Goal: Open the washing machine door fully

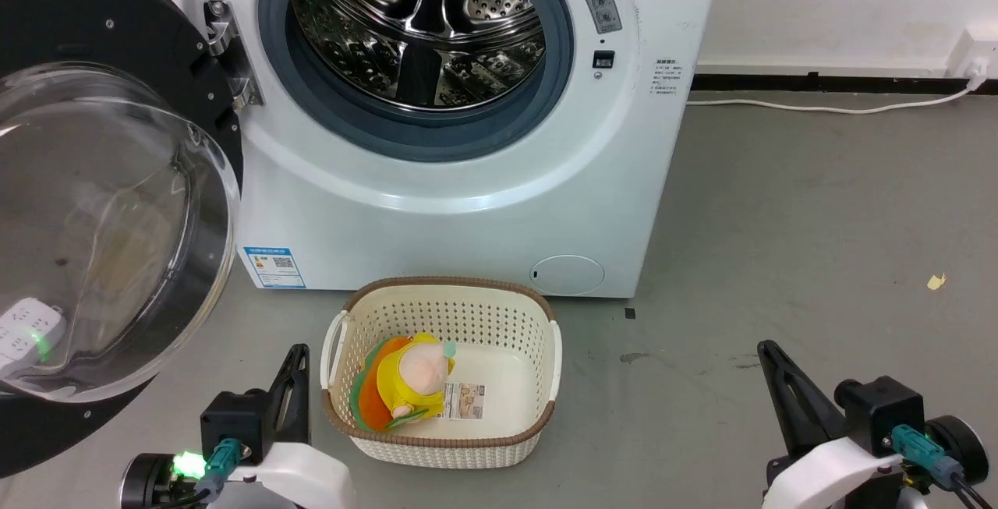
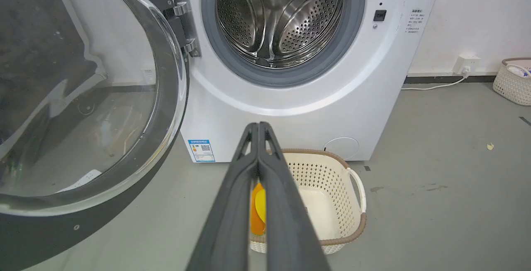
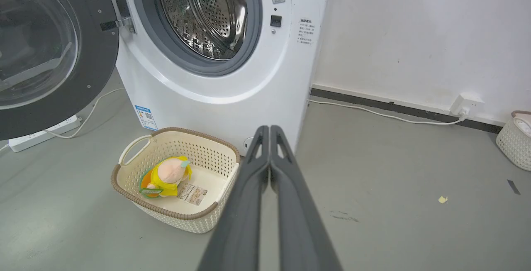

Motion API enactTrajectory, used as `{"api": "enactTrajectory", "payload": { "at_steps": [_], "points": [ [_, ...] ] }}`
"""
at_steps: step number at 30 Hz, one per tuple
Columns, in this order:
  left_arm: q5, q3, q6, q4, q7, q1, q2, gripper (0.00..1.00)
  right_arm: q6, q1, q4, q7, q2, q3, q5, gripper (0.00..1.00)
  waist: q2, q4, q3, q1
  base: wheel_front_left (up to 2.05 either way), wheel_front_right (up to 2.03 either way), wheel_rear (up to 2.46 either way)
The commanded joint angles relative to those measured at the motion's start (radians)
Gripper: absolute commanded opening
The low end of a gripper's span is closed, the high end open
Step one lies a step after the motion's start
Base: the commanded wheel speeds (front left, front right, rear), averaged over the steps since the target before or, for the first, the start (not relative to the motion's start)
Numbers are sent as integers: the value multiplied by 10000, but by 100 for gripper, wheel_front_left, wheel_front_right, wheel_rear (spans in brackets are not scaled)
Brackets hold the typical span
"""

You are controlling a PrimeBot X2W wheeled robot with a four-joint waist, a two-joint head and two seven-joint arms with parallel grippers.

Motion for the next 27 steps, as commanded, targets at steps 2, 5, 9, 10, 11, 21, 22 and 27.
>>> {"api": "enactTrajectory", "payload": {
  "at_steps": [2, 5, 9, 10, 11, 21, 22, 27],
  "points": [
    [87, 9, -53, -43, 3, -154, 1, 0, 8, -120, -47, 12, 53, 5, -76, 0, -1, 0, 0, 0, 0, 0, 0],
    [87, 9, -53, -43, 3, -154, 1, 0, 8, -120, -47, 12, 53, 5, -76, 0, -1, 0, 0, 0, 0, 0, 0],
    [87, 9, -53, -43, 3, -154, 1, 0, 8, -120, -47, 12, 53, 5, -76, 0, -1, 0, 0, 0, 0, 0, 0],
    [87, 9, -53, -43, 3, -154, 1, 0, 8, -120, -47, 12, 53, 5, -76, 0, -1, 0, 0, 0, 0, 0, 0],
    [87, 9, -53, -43, 3, -154, 1, 0, 8, -120, -47, 12, 53, 5, -76, 0, -1, 0, 0, 0, 0, 0, 0],
    [87, 9, -53, -43, 3, -154, 1, 0, 8, -120, -47, 12, 53, 5, -76, 0, -1, 0, 0, 0, 0, 0, 0],
    [87, 9, -53, -43, 3, -154, 1, 0, 8, -120, -47, 12, 53, 5, -76, 0, -1, 0, 0, 0, 0, 0, 0],
    [87, 9, -53, -43, 3, -154, 1, 0, 8, -120, -47, 12, 53, 5, -76, 0, -1, 0, 0, 0, 0, 0, 0]
  ]
}}
